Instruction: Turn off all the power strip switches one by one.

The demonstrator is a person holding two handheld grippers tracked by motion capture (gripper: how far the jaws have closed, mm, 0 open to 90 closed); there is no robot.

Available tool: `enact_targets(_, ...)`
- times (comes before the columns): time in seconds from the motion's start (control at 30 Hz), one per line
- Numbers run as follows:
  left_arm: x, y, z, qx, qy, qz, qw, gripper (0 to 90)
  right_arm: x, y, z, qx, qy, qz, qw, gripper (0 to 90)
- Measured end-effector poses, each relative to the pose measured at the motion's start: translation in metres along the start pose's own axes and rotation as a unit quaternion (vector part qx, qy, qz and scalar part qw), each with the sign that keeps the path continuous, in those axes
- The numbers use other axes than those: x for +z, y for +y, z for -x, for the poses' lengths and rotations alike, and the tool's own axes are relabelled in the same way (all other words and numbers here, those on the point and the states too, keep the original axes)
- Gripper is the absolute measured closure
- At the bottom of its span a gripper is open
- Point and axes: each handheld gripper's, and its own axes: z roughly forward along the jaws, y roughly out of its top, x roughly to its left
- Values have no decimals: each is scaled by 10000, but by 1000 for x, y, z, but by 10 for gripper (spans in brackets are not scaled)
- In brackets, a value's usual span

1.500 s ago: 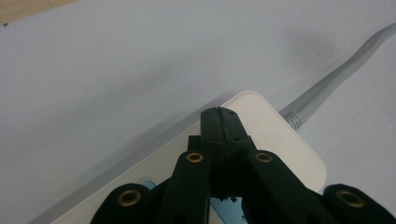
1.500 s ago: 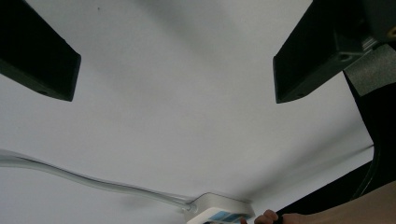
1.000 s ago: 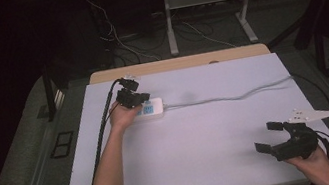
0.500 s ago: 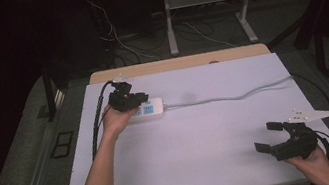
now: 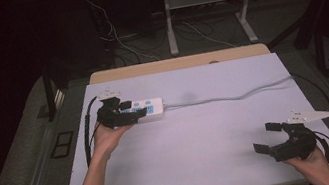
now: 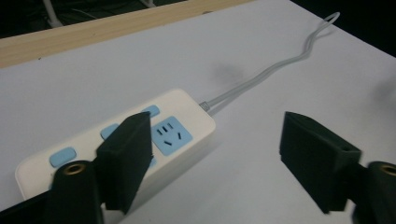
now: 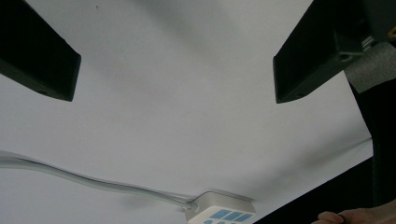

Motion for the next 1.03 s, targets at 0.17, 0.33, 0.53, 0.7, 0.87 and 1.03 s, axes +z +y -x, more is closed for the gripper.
enact_targets(0.17, -9, -12, 10, -185, -134, -76, 9997, 29, 1, 0, 0, 10, 1, -13, 10000, 6)
enact_targets(0.33, -17, -27, 24, -153, -144, 49, 9998, 0, 1, 0, -1, 15, 13, -9, 10000, 7)
enact_targets(0.53, -28, -47, 42, -84, -240, 279, 9993, 0, 1, -1, -2, 17, 29, -14, 10000, 6)
enact_targets(0.7, -33, -60, 54, 47, -381, 325, 9987, 0, 0, -1, -3, 3, 41, -16, 10000, 6)
enact_targets(0.87, -39, -73, 65, 44, -496, 474, 9976, 0, 0, -2, -3, 20, 46, -15, 10000, 6)
enact_targets(1.03, -38, -85, 71, 74, -585, 458, 9972, 0, 1, -2, -3, 11, 54, -38, 10000, 6)
